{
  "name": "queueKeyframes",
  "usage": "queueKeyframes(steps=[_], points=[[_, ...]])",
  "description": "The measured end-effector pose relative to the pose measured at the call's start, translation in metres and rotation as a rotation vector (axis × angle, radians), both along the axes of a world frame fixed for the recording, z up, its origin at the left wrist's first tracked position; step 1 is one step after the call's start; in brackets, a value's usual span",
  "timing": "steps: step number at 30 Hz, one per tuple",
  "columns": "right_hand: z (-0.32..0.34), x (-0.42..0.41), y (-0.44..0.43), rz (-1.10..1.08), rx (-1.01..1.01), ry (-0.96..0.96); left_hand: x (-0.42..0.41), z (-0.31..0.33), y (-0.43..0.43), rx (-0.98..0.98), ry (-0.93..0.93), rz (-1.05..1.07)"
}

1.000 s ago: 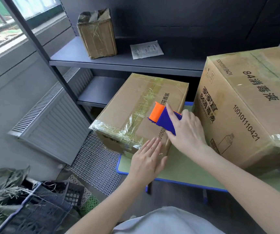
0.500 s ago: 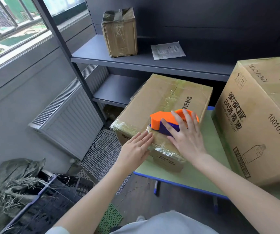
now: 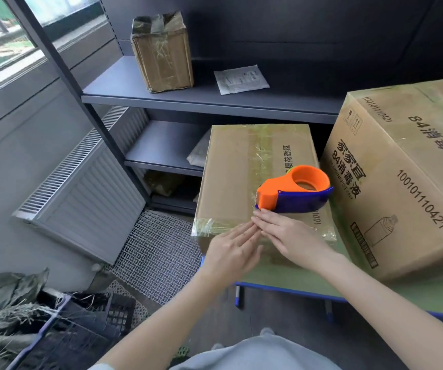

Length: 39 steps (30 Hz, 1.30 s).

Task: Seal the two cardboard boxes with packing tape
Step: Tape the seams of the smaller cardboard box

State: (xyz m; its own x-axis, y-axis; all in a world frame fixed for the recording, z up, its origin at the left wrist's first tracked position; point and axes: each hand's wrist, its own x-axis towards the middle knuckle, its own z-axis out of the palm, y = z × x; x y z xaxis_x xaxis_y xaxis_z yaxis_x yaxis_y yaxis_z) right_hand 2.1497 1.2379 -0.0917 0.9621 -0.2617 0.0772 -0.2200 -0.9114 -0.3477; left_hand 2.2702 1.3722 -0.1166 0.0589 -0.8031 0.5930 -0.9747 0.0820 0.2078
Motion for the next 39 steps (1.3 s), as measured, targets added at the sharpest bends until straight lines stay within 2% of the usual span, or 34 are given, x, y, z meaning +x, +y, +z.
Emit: queueKeyframes(steps=[4, 9, 11, 13, 16, 20, 24, 31, 34, 39], points=[[-0.004, 0.002, -0.001, 0.055, -0.004, 0.065, 0.033, 0.003, 0.022, 0.023, 0.019, 0.204], [-0.005, 0.004, -0.001, 0.081, 0.059, 0.024, 0.063, 0.013, 0.044, 0.077, 0.139, 0.43], [0.0, 0.012, 0.001, 0.095, 0.035, -0.028, 0.071, 0.019, 0.051, 0.172, 0.21, 0.584], [0.007, 0.027, 0.006, 0.13, 0.049, -0.075, 0.079, 0.019, 0.055, 0.37, 0.274, 0.723], [0.01, 0.056, 0.016, 0.198, 0.08, -0.058, 0.085, 0.015, 0.062, 0.559, 0.477, 0.644], [0.002, 0.091, 0.03, 0.28, 0.101, 0.034, 0.078, 0.014, 0.067, 0.506, 0.732, 0.508], [-0.009, 0.106, 0.033, 0.31, 0.124, 0.117, 0.072, 0.01, 0.065, 0.475, 0.793, 0.473], [-0.016, 0.107, 0.039, 0.316, 0.142, -0.017, 0.061, 0.002, 0.063, 0.277, 0.895, 0.514], [-0.017, 0.105, 0.046, 0.305, 0.087, -0.057, 0.06, -0.002, 0.064, 0.254, 0.847, 0.511], [-0.017, 0.102, 0.054, 0.292, -0.079, -0.14, 0.072, 0.0, 0.067, 0.213, 0.286, 0.522]])
